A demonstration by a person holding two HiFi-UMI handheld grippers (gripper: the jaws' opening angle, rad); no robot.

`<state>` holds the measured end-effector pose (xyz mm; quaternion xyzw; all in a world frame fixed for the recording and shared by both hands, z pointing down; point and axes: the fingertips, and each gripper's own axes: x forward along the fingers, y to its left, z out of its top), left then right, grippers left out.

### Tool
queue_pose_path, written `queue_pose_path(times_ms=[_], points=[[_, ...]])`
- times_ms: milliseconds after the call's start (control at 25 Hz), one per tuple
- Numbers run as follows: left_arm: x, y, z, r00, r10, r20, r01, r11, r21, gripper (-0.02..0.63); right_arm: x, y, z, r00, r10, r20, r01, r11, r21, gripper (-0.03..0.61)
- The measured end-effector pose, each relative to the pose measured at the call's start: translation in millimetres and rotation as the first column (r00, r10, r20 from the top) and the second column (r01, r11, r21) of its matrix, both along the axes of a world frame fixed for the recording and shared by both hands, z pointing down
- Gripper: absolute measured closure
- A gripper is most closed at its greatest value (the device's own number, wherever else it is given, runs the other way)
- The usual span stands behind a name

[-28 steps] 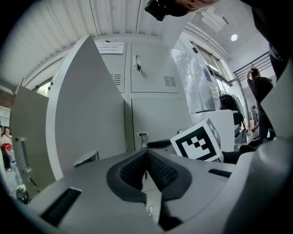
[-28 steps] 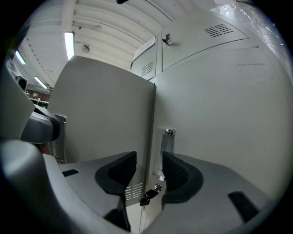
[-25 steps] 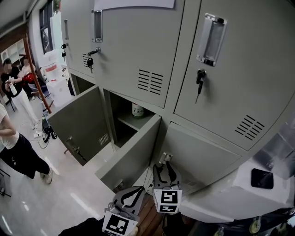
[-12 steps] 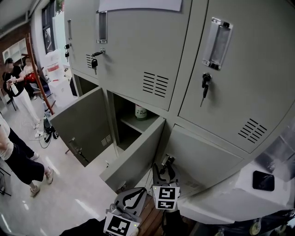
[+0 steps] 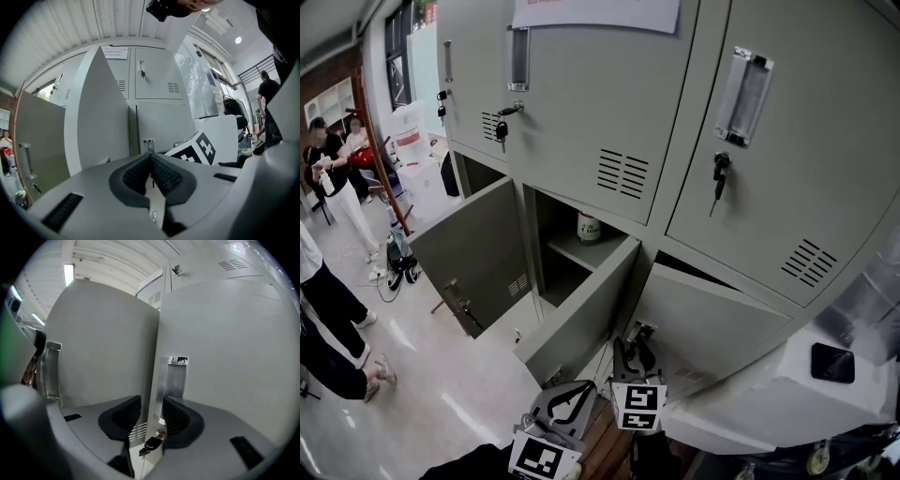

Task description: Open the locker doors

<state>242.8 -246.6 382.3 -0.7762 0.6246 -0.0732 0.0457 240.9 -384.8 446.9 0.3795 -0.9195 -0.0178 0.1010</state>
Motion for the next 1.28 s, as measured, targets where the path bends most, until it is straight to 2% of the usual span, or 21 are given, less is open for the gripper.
queue_pose_path(times_ms=[400, 960, 1120, 1280], points=[[-2.2, 13.9, -7.2, 1.0, 0.008, -0.022, -0.007, 1.0, 0.026, 0.591, 14.0, 46.7, -0.2, 0.999, 0.034, 0.015, -0.034, 0.999, -0.017, 0.427], [7.5, 47.6, -14.6, 0.997, 0.064, -0.034, -0.062, 0.997, 0.048, 0.591, 50.6, 102.7, 0.4, 0.994, 0.11, 0.009, -0.11, 0.994, -0.023, 0.446], [14.6, 57.6, -10.5, 0.996, 0.073, -0.053, -0.075, 0.997, -0.021, 0.591, 63.5, 118.1, 0.9, 0.992, 0.123, 0.011, -0.123, 0.992, -0.019, 0.445], [23.1, 62.3, -10.9, 0.994, 0.093, -0.049, -0.095, 0.995, -0.037, 0.591, 77.6, 131.9, 2.3, 0.99, 0.137, 0.01, -0.137, 0.99, -0.025, 0.443]])
